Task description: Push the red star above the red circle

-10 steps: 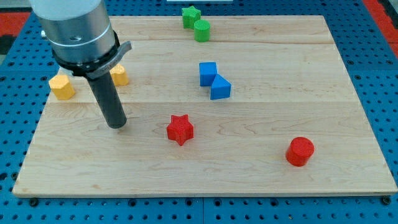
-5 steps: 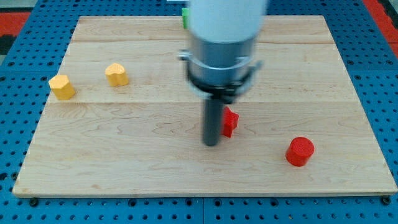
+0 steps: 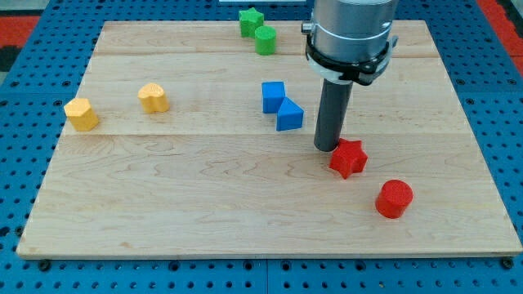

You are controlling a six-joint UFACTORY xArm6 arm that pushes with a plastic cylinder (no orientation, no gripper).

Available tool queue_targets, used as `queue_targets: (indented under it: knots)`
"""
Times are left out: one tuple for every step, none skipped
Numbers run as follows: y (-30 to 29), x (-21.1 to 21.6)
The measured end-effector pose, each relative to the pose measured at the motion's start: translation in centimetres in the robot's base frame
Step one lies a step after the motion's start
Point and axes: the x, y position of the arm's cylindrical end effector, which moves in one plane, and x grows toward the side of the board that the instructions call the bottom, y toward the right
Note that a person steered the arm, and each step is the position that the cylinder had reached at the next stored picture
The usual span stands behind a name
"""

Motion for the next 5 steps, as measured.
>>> queue_targets:
  knots:
    - [0.7,5.0]
    - [2.8,5.7]
    - [5.2,5.7]
    - [0.4,2.9]
    - [-9.0,-3.7]
